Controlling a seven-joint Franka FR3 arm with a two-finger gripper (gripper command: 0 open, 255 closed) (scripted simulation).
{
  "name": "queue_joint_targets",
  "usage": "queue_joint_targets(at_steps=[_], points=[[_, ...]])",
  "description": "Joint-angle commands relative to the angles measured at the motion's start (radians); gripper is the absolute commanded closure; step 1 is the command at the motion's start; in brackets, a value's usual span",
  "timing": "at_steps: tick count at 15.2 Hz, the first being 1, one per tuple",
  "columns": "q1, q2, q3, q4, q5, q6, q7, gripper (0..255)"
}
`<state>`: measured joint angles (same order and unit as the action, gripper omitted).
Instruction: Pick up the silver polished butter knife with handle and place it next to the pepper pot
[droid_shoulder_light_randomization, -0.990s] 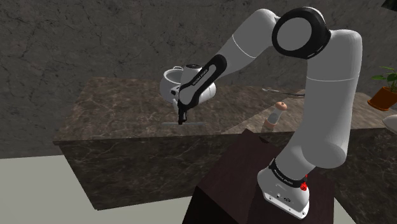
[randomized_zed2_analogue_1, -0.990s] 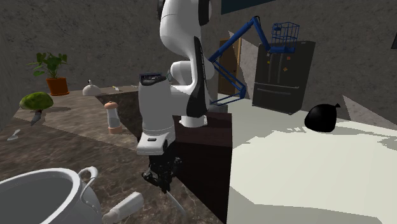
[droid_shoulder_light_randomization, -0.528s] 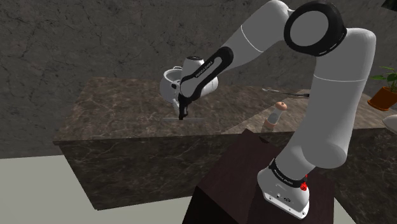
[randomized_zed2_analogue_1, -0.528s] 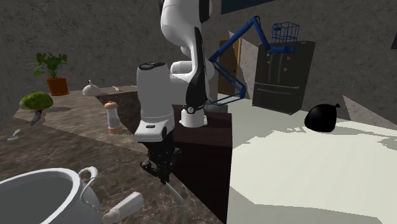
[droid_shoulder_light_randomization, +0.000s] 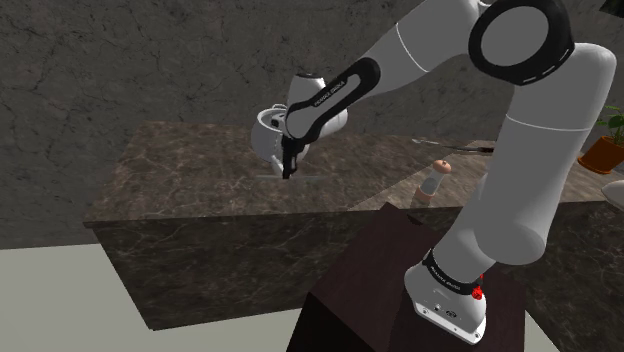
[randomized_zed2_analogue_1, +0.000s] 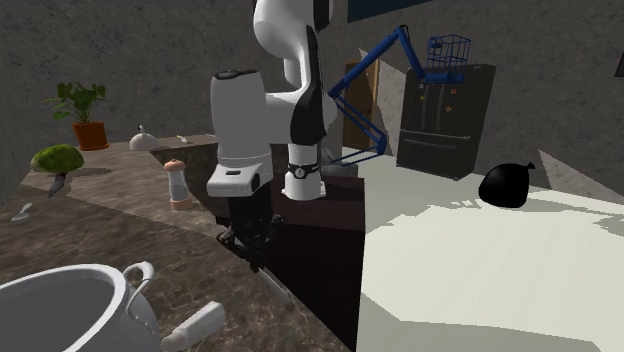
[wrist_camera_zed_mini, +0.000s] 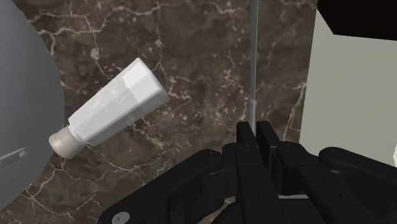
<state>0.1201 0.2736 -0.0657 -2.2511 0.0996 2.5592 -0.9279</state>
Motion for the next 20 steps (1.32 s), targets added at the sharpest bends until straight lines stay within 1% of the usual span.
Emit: queue_joint_targets(at_steps=[1,20], points=[[0.002,-0.024,-0.002,-0.001,-0.005,-0.023,0.005,255],[0.007,-0.201,-0.012,0.06,-0.042,-0.26,0.037,255]])
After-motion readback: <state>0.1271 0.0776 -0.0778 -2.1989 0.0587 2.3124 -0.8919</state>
